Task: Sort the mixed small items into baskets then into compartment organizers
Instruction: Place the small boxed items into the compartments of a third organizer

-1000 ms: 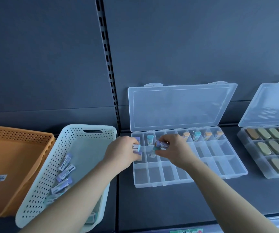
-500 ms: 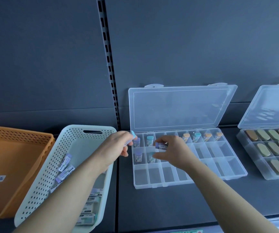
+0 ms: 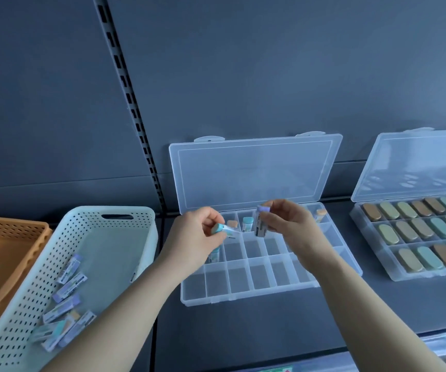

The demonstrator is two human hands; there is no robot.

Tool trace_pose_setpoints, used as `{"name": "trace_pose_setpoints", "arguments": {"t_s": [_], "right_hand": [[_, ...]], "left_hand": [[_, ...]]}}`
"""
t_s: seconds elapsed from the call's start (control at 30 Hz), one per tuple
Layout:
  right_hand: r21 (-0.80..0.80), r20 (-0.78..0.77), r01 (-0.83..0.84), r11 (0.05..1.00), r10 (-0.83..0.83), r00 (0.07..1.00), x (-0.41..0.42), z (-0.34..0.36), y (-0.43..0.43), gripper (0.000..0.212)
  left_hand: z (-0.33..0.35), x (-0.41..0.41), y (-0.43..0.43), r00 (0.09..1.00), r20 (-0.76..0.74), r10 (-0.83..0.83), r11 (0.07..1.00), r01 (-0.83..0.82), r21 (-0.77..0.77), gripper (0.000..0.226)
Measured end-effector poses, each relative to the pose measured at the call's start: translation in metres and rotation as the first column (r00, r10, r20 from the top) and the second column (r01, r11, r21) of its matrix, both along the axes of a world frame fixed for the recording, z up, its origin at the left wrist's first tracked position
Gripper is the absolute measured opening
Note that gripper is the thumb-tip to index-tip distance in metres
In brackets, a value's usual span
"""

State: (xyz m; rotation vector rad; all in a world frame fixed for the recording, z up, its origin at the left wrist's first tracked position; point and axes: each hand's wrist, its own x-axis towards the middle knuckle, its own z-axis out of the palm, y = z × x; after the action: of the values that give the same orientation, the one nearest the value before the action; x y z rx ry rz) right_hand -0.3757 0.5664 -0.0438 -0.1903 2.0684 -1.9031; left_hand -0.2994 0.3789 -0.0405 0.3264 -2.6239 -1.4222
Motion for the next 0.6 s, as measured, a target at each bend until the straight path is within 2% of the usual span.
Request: {"name": "trace_pose_setpoints", "arguments": {"t_s": [0.17, 0.3, 0.6], "right_hand": [[0.116, -0.091, 0.037, 0.993, -0.026, 0.996, -0.006, -0.009, 0.012, 0.005], [0.267, -0.178, 0.031, 0.963, 0.018, 0.984, -0.009, -0.017, 0.017, 0.011], [0.427, -0.308, -0.091, 0.900, 0.239, 0.921, -0.008, -0.029, 0.018, 0.009]], "left_hand": [[-0.018, -0.015, 0.017, 0.991, 0.041, -0.127, 0.941, 0.134, -0.310, 0.019], [-0.026, -0.018, 0.025, 0.987, 0.105, -0.118, 0.814, 0.157, -0.559, 0.021], [-0.032, -0.020, 0.030, 0.987, 0.131, -0.090, 0.825, 0.148, -0.545, 0.025]]}}
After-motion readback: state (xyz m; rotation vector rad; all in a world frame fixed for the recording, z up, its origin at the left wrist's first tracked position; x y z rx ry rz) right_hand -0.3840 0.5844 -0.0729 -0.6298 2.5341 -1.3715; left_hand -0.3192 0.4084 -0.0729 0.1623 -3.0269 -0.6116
